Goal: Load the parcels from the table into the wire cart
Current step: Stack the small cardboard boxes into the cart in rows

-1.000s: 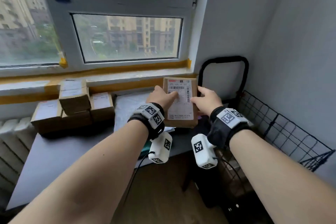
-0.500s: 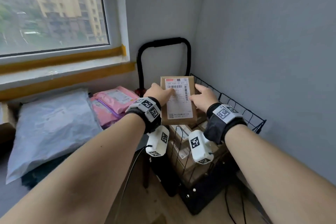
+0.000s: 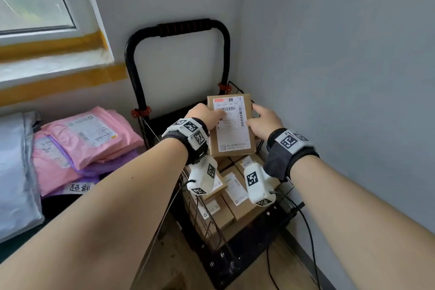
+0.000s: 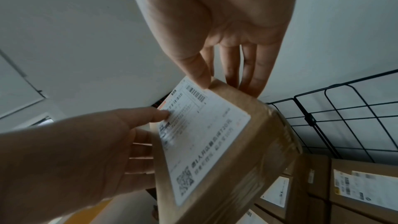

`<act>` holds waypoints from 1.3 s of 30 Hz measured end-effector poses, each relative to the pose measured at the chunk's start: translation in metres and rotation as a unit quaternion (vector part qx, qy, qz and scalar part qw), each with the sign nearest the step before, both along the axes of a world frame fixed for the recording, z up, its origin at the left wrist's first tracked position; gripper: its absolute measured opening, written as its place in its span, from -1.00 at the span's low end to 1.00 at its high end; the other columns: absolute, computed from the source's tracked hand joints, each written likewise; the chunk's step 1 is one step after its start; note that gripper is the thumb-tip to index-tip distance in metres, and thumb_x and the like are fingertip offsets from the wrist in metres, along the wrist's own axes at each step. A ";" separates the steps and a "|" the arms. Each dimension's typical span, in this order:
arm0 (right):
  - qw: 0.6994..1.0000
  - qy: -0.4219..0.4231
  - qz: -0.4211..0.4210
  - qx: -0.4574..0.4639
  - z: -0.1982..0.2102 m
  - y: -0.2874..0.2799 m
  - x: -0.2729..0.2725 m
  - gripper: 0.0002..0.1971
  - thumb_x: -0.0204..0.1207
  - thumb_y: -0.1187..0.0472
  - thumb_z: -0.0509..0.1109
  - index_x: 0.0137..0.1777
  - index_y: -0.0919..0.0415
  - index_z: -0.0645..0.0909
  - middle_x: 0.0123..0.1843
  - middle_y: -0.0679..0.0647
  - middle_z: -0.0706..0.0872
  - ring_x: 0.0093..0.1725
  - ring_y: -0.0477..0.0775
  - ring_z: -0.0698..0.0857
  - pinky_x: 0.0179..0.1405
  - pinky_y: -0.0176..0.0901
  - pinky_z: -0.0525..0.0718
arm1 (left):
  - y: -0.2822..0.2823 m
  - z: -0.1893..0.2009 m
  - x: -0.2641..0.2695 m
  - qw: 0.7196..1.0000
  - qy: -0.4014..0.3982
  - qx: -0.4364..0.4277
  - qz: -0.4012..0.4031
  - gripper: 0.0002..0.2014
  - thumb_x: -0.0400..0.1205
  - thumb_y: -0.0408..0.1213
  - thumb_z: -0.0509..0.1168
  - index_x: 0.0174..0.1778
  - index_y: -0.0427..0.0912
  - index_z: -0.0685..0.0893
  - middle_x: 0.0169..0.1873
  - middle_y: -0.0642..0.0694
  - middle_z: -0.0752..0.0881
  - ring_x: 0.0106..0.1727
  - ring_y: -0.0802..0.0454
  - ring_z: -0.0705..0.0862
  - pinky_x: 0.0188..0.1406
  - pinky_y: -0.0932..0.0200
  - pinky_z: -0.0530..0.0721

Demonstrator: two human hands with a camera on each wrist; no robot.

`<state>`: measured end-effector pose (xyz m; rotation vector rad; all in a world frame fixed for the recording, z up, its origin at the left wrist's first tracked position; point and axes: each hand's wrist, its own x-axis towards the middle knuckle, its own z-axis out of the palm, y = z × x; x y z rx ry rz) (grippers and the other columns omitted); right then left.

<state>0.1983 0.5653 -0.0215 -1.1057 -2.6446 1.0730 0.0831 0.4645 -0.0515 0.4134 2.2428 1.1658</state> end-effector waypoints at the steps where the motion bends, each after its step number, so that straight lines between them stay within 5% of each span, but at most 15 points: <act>1: 1.000 -0.007 0.002 -0.007 -0.005 0.012 -0.005 -0.56 0.63 0.32 0.20 0.49 0.01 0.48 0.34 0.05 0.66 0.10 0.09 0.59 0.06 -0.19 0.53 | 0.008 -0.005 -0.004 1.000 -0.006 -0.002 0.004 -0.84 0.63 -0.04 0.30 -0.04 -0.03 0.54 -0.16 0.00 0.71 -0.11 -0.01 0.75 0.05 0.01 0.76; 4: 0.999 -0.046 0.010 -0.023 -0.028 0.048 -0.025 -0.62 0.61 0.32 0.22 0.39 0.07 0.56 0.33 0.06 0.67 0.23 0.15 0.63 0.10 -0.25 0.51 | 0.034 -0.024 -0.016 0.999 -0.017 -0.012 0.026 -0.89 0.65 -0.08 0.29 -0.07 -0.01 0.55 -0.25 0.05 0.69 -0.21 0.07 0.72 0.00 0.07 0.76; 8: 0.992 -0.096 0.035 -0.079 -0.076 0.097 -0.055 -0.76 0.54 0.28 0.26 0.13 0.18 0.67 0.10 0.15 0.77 0.07 0.20 0.74 0.13 0.14 0.73 | 0.065 -0.060 -0.025 0.995 -0.052 -0.053 0.071 -0.79 0.63 -0.06 0.29 -0.05 -0.14 0.63 -0.14 -0.06 0.75 -0.12 -0.05 0.78 0.02 -0.01 0.78; 12: 0.977 -0.152 0.069 -0.132 -0.126 0.142 -0.072 -0.84 0.53 0.29 0.28 -0.02 0.17 0.68 0.04 0.17 0.80 0.04 0.23 0.78 0.06 0.16 0.77 | 0.099 -0.110 -0.024 0.982 -0.099 -0.096 0.128 -0.69 0.59 -0.03 0.33 0.01 -0.23 0.66 -0.07 -0.15 0.77 -0.08 -0.12 0.78 0.01 -0.07 0.78; 18: 0.954 -0.232 0.123 -0.145 -0.207 0.178 -0.083 -0.79 0.54 0.27 0.29 0.08 0.24 0.70 0.06 0.18 0.78 0.05 0.24 0.78 0.07 0.14 0.77 | 0.125 -0.192 -0.014 0.956 -0.170 -0.152 0.184 -0.59 0.60 -0.04 0.35 0.15 -0.33 0.64 0.00 -0.23 0.77 -0.03 -0.17 0.77 0.02 -0.08 0.78; 24: 0.931 -0.299 0.156 -0.142 -0.283 0.185 -0.082 -0.69 0.51 0.23 0.28 0.23 0.14 0.68 0.15 0.13 0.77 0.06 0.20 0.76 0.09 0.11 0.76 | 0.128 -0.258 -0.002 0.939 -0.192 -0.203 0.198 -0.60 0.56 -0.01 0.40 0.05 -0.32 0.70 -0.08 -0.21 0.78 -0.09 -0.16 0.78 -0.02 -0.05 0.78; 32: 0.918 -0.329 0.170 -0.141 -0.332 0.181 -0.090 -0.75 0.56 0.25 0.27 0.16 0.18 0.69 0.14 0.15 0.76 0.06 0.20 0.74 0.07 0.11 0.77 | 0.122 -0.293 -0.001 0.930 -0.135 -0.284 0.189 -0.70 0.61 -0.05 0.34 -0.05 -0.27 0.71 -0.16 -0.18 0.79 -0.10 -0.12 0.78 -0.16 0.10 0.71; 39: 0.917 -0.328 0.177 -0.141 -0.342 0.179 -0.110 -0.61 0.58 0.27 0.24 0.41 0.19 0.56 0.36 0.14 0.65 0.24 0.21 0.66 0.21 0.10 0.70 | 0.119 -0.305 -0.012 0.934 -0.076 -0.271 0.220 -0.84 0.60 -0.28 0.31 -0.16 -0.29 0.74 -0.27 -0.20 0.78 -0.22 -0.16 0.74 -0.34 0.15 0.59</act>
